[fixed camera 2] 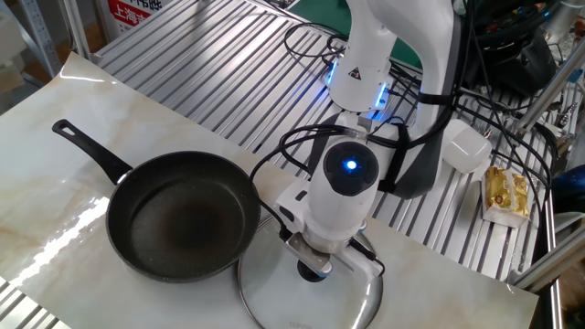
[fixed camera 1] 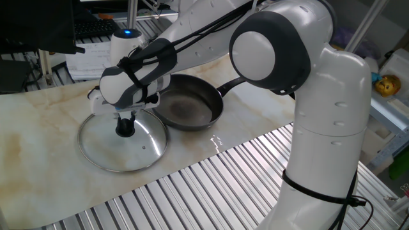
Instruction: Cover the pot with the lid
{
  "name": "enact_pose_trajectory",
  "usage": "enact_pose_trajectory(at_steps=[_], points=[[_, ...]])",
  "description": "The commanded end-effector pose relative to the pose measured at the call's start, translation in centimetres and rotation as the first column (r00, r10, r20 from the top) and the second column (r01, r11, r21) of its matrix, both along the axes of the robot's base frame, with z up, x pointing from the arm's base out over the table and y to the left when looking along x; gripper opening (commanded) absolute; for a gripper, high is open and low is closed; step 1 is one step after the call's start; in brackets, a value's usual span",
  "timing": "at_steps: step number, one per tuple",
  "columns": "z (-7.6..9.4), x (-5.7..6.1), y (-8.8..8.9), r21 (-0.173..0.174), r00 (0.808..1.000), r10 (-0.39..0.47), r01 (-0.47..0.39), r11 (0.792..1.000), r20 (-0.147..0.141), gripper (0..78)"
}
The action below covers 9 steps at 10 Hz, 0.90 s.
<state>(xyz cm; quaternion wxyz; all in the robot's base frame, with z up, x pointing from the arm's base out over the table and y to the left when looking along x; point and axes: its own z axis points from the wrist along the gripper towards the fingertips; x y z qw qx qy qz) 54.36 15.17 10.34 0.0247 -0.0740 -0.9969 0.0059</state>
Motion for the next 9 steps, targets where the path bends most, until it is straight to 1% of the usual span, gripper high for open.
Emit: enact_pose_trajectory(at_steps=[1,5,7,9], points=[[1.8,-0.2,0.3,0.01,0.995,-0.057,0.058,0.998,-0.077,1.2],[2.2,-0.4,0.7,0.011,0.994,-0.068,0.069,0.998,-0.087,1.2],[2.8,-0.5,1.1,0.008,0.992,-0.083,0.084,0.996,-0.094,1.2],[3.8,-1.0,1.8,0.005,0.99,-0.1,0.101,0.995,-0.099,1.2]])
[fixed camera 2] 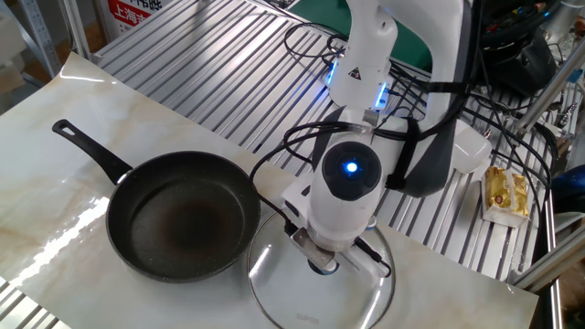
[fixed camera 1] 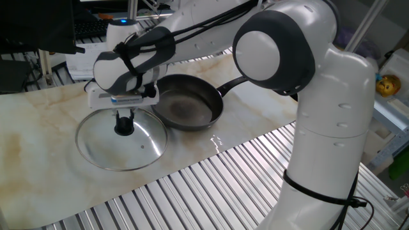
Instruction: Cover the pot with the lid
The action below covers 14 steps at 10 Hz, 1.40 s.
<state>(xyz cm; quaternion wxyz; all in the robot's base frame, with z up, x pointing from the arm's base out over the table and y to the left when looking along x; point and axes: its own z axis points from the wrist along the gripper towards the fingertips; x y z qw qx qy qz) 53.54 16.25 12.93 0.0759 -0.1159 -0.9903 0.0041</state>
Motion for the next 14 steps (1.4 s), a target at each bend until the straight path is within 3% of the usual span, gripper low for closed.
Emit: enact_pose_trajectory(at_steps=[1,4,7,9,14], points=[[1.6,-0.5,1.1,-0.002,1.0,-0.024,0.024,1.0,0.003,1.2],[2.7,-1.6,2.5,-0.011,0.999,-0.045,0.045,0.999,0.005,1.2],[3.9,-1.9,2.6,-0.013,0.999,-0.041,0.042,0.999,0.026,1.2],[6.4,-1.1,2.1,-0.021,0.999,-0.03,0.031,0.999,0.03,1.2],[9.9,1.5,0.5,-0.042,1.0,-0.018,0.019,0.999,0.026,1.2]])
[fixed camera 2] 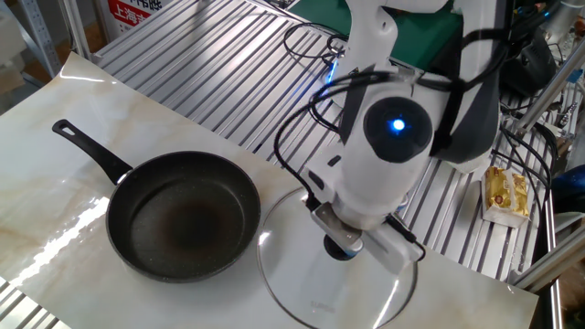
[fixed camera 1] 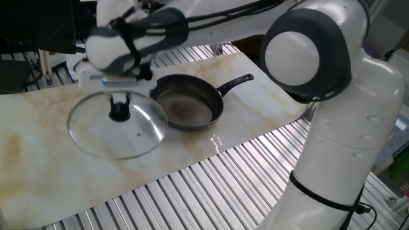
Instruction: Cover the pot with the lid
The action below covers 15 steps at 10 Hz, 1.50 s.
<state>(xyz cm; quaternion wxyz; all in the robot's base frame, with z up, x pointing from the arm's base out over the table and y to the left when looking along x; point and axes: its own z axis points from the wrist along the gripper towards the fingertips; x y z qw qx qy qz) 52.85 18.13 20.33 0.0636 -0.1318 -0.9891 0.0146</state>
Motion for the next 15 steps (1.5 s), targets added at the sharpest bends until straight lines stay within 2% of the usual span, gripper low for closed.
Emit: enact_pose_trajectory(at_steps=[1,4,5,7,11,12,15], points=[[2.7,2.5,-2.2,-0.015,1.0,0.018,-0.018,1.0,0.003,1.2],[2.4,3.5,-4.9,-0.005,0.998,0.062,-0.062,0.998,0.001,1.2],[2.3,4.2,-6.2,-0.003,0.997,0.082,-0.082,0.997,-0.01,1.2],[2.2,5.0,-8.0,0.001,0.994,0.104,-0.104,0.995,-0.015,1.2],[2.4,6.7,-11.2,0.002,0.989,0.139,-0.139,0.99,-0.045,1.2],[2.4,6.8,-11.7,0.003,0.989,0.143,-0.143,0.99,-0.047,1.2],[2.2,7.0,-14.8,0.016,0.982,0.183,-0.182,0.983,-0.046,1.2]])
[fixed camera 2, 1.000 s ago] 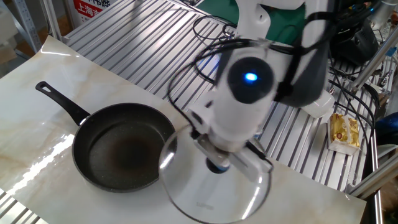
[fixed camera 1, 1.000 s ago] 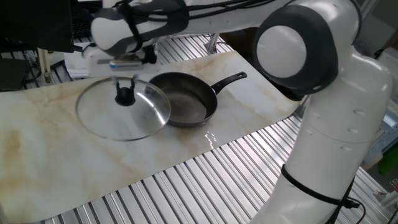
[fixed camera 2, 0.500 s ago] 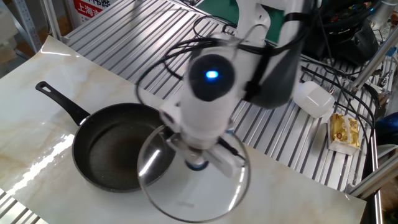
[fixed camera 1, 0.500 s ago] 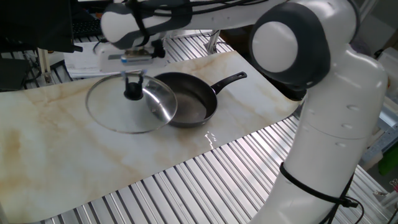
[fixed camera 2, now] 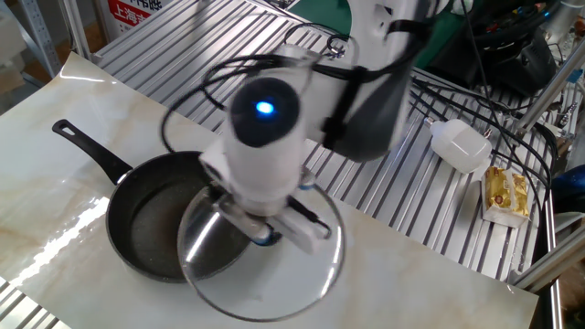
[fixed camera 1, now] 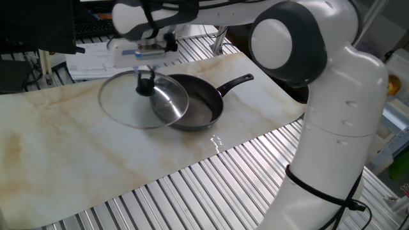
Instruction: Cover the pot with the lid
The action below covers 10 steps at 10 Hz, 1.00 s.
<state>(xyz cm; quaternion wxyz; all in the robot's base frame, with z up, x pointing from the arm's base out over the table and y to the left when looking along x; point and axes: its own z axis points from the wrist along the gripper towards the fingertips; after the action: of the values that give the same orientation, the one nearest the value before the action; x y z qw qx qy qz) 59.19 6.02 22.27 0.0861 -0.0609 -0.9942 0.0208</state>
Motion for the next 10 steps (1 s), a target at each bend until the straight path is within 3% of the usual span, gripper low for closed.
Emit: enact_pose_trajectory(at_steps=[1,5,10], points=[[0.1,0.5,-3.7,0.015,0.999,0.051,-0.051,0.999,0.002,1.2],[-0.4,-0.2,-6.5,0.02,0.996,0.085,-0.085,0.996,0.006,1.2],[0.0,0.2,-7.0,0.014,0.993,0.116,-0.116,0.993,0.002,1.2]])
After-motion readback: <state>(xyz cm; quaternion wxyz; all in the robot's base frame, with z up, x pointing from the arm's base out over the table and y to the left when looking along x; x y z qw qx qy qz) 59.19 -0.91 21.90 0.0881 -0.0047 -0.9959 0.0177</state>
